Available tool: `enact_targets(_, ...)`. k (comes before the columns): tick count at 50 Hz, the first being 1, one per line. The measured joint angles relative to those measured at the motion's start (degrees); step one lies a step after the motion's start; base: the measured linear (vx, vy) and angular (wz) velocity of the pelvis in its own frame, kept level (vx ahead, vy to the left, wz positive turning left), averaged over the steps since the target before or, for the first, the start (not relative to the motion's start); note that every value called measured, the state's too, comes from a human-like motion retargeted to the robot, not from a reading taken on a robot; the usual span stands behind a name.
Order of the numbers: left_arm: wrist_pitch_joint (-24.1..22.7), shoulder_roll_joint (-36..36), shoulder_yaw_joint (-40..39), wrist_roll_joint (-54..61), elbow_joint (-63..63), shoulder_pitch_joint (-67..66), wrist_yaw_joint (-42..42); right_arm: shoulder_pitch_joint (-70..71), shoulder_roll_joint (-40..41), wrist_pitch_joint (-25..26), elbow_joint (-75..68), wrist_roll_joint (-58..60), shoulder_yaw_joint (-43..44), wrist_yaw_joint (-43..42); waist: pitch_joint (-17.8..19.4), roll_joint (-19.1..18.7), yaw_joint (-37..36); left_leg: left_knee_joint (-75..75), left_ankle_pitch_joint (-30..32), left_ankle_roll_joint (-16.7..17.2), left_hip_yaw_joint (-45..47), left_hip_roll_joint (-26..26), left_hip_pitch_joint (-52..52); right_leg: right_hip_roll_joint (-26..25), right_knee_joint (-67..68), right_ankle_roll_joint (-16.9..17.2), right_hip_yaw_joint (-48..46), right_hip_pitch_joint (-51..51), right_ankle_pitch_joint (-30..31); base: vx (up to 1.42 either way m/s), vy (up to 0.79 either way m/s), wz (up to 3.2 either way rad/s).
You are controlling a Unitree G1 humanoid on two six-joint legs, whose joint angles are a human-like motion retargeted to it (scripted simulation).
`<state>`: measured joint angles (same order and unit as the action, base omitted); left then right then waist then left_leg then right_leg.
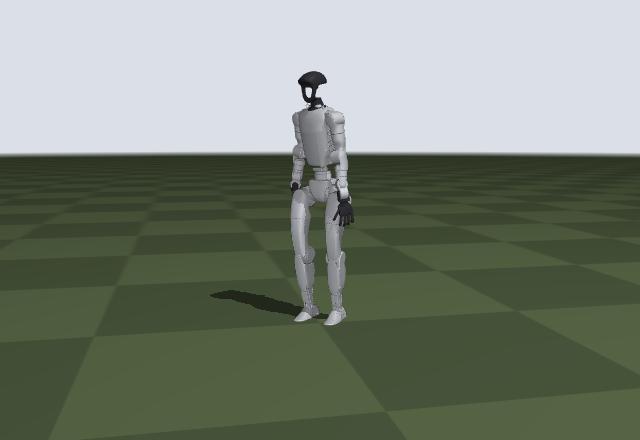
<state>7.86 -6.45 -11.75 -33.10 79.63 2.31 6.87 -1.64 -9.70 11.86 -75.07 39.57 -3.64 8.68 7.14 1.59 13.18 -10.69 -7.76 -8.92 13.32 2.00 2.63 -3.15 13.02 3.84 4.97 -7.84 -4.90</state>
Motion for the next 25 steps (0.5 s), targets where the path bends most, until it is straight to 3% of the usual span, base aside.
enact_targets(3,-1.1,-0.8,1.4,-0.5,-2.7,0.7,-0.1,-0.2,-0.5,1.8,-6.6,-1.4,0.8,1.7,0.0,0.2,-1.6,1.8,-0.6,-0.8,5.6,-0.1,-1.8,3.0,1.8,1.2,-11.4,-2.2,-0.8,0.03,0.16,-2.19)
enact_targets(6,-1.9,-1.8,1.3,-1.2,-4.3,1.0,-1.0,0.1,-0.8,4.1,-12.4,-2.7,1.7,3.6,-0.3,0.5,-3.7,3.7,-1.1,-1.0,12.2,-0.2,-3.9,5.4,2.7,-1.0,-26.1,-2.4,-3.7,0.04,0.09,-2.31)
enact_targets(9,-1.7,-2.4,0.6,-0.7,-4.2,0.9,-2.6,-0.4,-0.8,5.0,-15.6,-3.6,3.6,5.5,-0.5,0.8,-5.2,5.2,-1.5,-1.0,17.1,0.2,-6.2,4.7,2.9,-1.7,-33.4,-1.6,-5.8,0.13,0.06,-1.96)
enact_targets(13,-1.2,-2.7,-1.0,1.5,-2.6,0.4,-2.7,-1.2,-0.7,3.7,-17.1,-5.0,5.6,7.3,-0.5,1.1,-3.2,6.1,-2.4,-1.0,19.5,1.1,-8.8,2.7,1.5,-1.1,-35.0,-0.3,-6.8,0.19,0.03,-1.02)
enact_targets(17,-0.7,-3.0,-1.5,1.5,-1.5,-0.6,-0.8,-1.6,-0.3,3.3,-17.1,-6.2,6.3,6.6,-0.8,1.2,-1.4,6.0,-3.7,-1.4,21.7,1.7,-11.2,0.3,-1.1,-6.6,-31.7,1.7,-6.8,0.3,-0.06,-0.67)
enact_targets(22,-0.7,-2.1,-0.5,-2.0,-1.4,-2.1,-0.7,-1.5,0.2,3.2,-17.2,-6.7,6.1,6.1,-1.3,0.6,-1.6,5.4,-3.4,-1.2,23.5,2.2,-14.5,0.7,1.0,-7.3,-29.4,2.2,-7.5,0.34,-0.03,-0.4)
enact_targets(25,-1.9,-1.2,-0.8,-4.4,-1.7,-3.5,-0.2,-1.0,0.4,3.2,-16.6,-6.0,5.1,5.9,-2.0,1.2,-2.7,2.2,-2.2,-3.0,26.6,2.8,-15.6,1.6,0.1,-7.7,-27.9,4.2,-8.5,0.35,0.02,-0.37)
